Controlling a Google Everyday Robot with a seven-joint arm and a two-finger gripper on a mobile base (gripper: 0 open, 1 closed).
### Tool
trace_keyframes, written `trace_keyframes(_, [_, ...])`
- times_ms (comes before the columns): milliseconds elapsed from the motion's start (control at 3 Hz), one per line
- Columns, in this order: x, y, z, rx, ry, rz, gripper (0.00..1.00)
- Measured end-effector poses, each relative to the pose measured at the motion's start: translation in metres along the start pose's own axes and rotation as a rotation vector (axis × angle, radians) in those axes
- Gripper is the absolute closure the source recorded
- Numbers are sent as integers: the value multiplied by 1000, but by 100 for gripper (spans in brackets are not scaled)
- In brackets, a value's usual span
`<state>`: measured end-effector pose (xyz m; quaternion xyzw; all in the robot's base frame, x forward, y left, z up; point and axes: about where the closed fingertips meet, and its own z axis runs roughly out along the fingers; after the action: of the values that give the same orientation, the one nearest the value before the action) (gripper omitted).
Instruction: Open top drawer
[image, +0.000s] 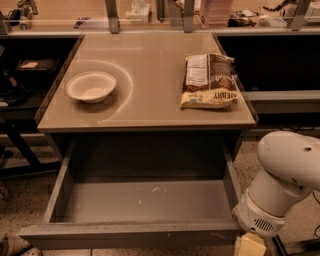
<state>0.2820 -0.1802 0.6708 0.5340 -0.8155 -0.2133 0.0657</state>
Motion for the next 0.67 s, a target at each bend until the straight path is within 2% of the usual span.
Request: trace_keyframes(667, [10, 12, -1, -24, 0, 39, 0])
